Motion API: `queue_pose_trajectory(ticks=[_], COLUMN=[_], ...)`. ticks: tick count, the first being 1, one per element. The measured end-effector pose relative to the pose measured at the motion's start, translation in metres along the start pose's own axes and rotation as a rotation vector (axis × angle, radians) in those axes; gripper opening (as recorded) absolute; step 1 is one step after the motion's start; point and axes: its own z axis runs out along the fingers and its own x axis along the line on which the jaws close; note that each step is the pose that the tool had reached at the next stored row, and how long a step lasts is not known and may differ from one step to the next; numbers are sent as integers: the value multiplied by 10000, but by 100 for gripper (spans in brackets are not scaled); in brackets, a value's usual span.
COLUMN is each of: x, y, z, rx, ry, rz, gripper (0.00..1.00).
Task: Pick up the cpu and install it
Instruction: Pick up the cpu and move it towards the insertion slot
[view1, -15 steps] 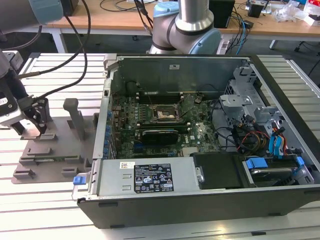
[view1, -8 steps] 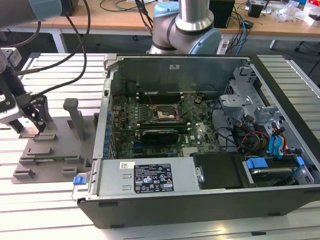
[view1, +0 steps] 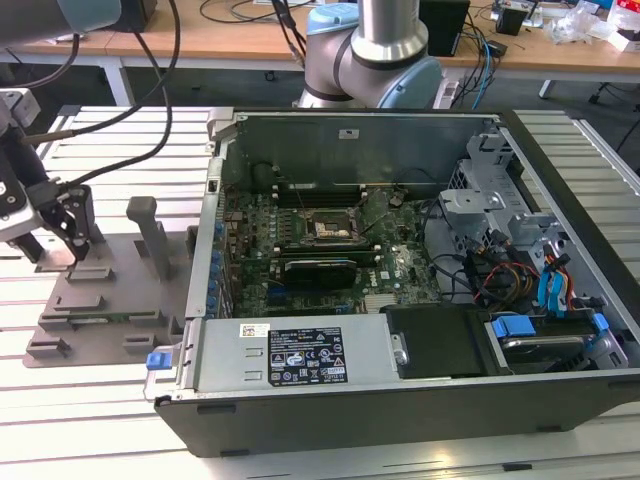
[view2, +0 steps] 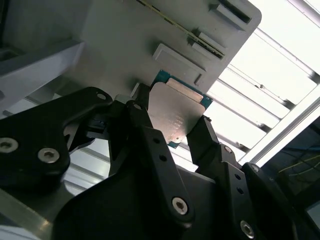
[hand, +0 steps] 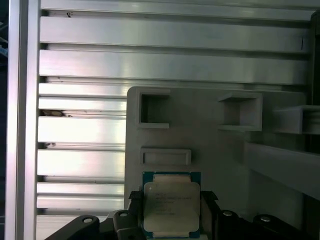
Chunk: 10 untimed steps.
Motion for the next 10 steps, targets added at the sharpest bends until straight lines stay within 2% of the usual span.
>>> queue_pose_trajectory(ticks=[10], x=[-2], y=[-1], z=[-90], rx=[1], ry=[1], rz=[0], gripper=[55])
